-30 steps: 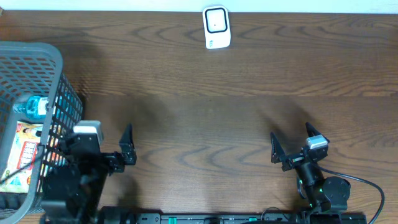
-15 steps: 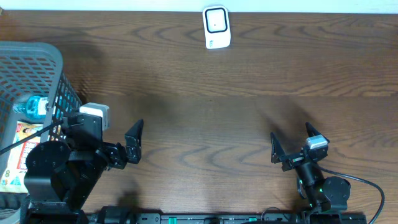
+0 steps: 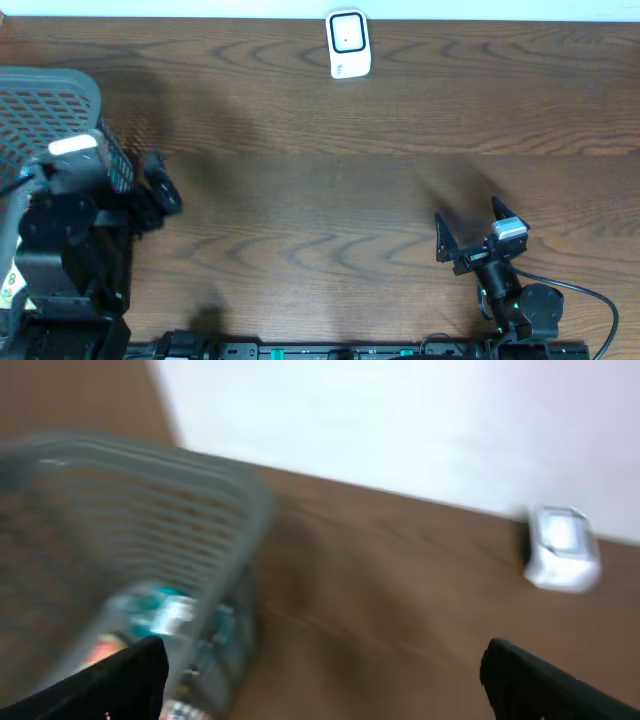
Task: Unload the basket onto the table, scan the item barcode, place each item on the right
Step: 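Move the left gripper up and over into the grey basket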
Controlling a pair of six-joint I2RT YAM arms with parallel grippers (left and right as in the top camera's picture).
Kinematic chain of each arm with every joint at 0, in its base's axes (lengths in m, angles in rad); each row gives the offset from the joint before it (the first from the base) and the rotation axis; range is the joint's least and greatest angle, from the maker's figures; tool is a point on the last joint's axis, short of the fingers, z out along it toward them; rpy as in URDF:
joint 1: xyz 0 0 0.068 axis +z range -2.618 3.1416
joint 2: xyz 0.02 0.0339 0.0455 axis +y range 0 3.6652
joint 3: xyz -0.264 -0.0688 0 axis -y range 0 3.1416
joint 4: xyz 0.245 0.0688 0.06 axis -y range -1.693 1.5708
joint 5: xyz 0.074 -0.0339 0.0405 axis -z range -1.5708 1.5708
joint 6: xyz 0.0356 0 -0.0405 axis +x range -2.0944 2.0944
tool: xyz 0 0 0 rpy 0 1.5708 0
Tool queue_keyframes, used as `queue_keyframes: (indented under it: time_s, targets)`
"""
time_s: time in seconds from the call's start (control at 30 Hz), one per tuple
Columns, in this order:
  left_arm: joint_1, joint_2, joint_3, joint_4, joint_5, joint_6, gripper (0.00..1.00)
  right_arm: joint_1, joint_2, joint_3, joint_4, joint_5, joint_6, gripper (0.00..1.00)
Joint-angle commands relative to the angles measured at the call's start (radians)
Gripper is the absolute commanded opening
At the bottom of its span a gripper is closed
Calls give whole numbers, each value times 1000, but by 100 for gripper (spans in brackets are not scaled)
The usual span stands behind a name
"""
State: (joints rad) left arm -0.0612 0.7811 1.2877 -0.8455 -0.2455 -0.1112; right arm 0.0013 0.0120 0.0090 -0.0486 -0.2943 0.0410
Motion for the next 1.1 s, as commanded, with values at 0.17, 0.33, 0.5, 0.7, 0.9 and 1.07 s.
queue_keyframes:
  time_s: [0.17,0.33,0.5,0.7,0.9,1.07]
  targets:
    - [37,114,140,16,-345,-117,100,7,-6,-3,-3,5,6,99]
    - [173,207,193,7,-340,-206,98,7,-6,-3,-3,5,6,99]
    - [380,286,194,-56,-221,-331,98,7,-6,-3,-3,5,6,99]
    - [668,399,194,-111,80,-476,98,7,-6,-3,-3,5,6,99]
    - [829,508,192,-159,155,-481,98,7,-6,-3,-3,5,6,99]
    - [842,596,164,-180,155,-482,98,7,-6,-3,-3,5,6,99]
